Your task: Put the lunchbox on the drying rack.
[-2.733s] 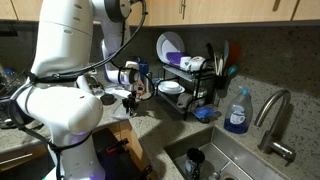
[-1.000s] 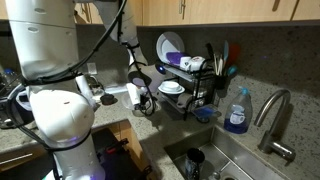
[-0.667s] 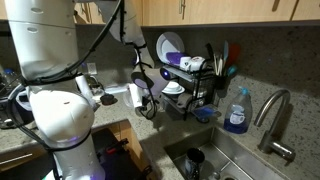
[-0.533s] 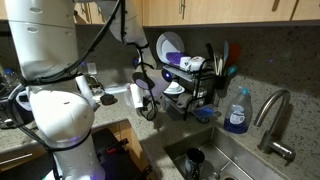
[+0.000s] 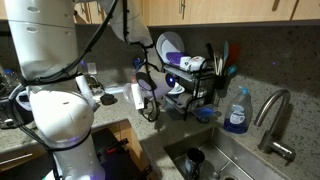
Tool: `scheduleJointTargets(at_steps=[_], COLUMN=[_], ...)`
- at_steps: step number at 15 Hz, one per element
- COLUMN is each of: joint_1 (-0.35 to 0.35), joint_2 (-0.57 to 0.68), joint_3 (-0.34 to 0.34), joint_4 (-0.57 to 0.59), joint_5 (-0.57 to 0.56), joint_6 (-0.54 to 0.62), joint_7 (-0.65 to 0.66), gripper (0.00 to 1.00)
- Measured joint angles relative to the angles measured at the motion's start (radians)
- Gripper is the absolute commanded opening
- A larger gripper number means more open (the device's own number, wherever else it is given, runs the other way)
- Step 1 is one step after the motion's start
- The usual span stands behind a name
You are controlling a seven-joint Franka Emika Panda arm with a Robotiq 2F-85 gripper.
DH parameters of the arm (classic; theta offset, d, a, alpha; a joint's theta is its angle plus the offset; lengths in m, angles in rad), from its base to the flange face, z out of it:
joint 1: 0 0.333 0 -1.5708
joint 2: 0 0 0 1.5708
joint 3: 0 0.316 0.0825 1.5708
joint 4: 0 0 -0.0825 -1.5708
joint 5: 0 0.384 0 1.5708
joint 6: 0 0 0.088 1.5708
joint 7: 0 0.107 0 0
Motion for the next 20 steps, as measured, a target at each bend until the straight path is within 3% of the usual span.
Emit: scheduleJointTargets(at_steps=[1,8,14,20], joint_1=[0.0,0.0,-0.044,-0.097], joint_2=[0.0,0.029,0.092,0.154], joint_3=[0.0,-0.008,-0.08,-0.141], joint_4=[0.0,0.004,0.033,0.058], joint_5=[0.0,0.064,0.181,0.27], joint_6=[0.0,-0.03,-0.202,-0.395], joint_7=[0.0,0.0,-0.005,-0.108], gripper=[0.02,0.02,0.02,0.02])
